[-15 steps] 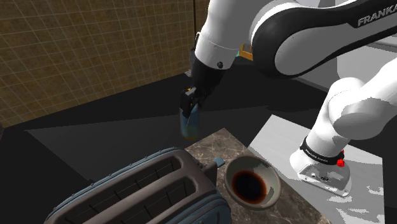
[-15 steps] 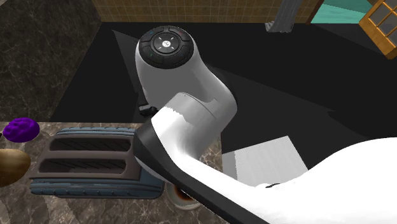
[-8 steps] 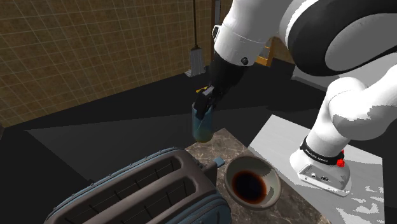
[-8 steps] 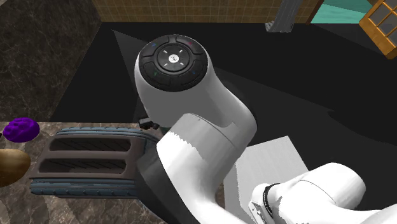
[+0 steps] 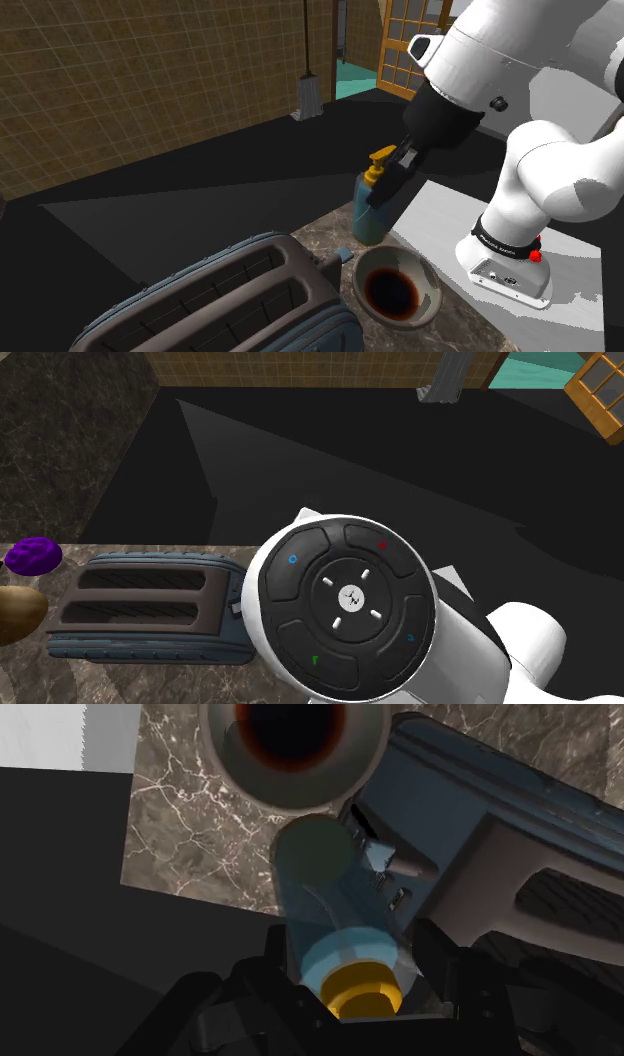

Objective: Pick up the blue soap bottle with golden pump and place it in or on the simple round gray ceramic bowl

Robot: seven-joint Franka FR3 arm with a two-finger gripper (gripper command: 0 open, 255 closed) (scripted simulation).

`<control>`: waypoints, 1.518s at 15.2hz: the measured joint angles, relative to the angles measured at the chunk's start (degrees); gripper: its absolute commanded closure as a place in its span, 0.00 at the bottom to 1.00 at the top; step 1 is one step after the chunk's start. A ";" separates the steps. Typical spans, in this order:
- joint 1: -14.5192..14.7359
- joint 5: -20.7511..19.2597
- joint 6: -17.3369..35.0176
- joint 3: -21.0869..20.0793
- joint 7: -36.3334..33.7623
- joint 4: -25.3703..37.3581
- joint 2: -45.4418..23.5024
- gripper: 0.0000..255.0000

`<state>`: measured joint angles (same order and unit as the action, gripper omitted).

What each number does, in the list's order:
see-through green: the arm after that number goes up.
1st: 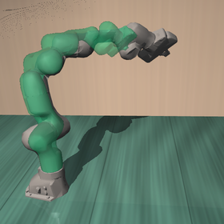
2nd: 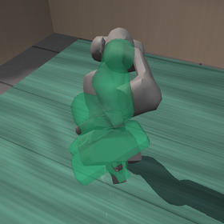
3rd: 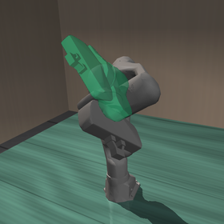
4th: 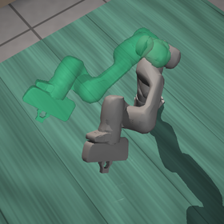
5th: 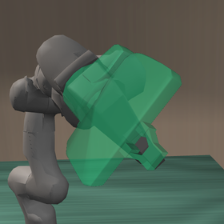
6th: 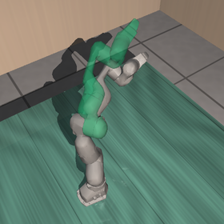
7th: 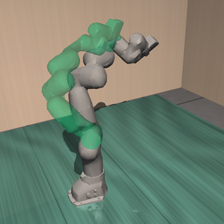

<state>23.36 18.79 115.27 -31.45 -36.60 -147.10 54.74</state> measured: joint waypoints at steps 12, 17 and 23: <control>7.52 4.30 -5.14 -3.95 -6.44 -5.33 10.25 1.00; 8.33 6.10 -1.58 -6.11 -6.79 -8.70 10.01 1.00; 9.62 8.64 2.99 -9.02 -7.29 -12.96 9.51 1.00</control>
<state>32.98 27.43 118.26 -40.47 -43.90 -160.06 64.25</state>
